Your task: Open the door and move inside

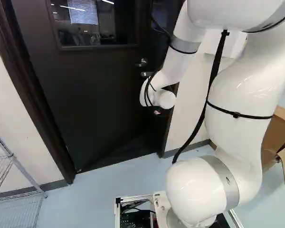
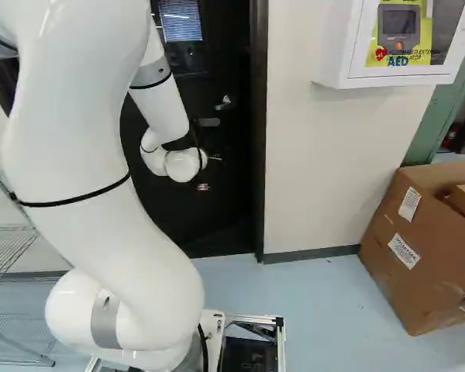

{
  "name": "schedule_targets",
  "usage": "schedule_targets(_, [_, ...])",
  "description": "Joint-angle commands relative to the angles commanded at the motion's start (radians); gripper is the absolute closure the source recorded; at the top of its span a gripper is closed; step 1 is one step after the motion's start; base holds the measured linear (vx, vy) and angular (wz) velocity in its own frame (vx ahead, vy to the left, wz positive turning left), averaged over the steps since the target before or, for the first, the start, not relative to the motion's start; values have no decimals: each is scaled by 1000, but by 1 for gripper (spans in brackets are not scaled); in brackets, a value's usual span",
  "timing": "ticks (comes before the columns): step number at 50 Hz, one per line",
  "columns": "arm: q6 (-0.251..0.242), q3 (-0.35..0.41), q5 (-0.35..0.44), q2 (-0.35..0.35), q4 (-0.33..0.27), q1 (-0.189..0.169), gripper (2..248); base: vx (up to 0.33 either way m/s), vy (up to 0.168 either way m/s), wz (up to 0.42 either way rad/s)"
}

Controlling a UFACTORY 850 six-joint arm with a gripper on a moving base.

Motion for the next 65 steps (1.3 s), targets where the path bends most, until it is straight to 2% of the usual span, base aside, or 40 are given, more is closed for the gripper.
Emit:
schedule_targets(32, [0, 155, 0, 146, 0, 8, 3, 0, 0, 0])
schedule_targets(65, [0, 165, 0, 156, 0, 9, 3, 0, 0, 0])
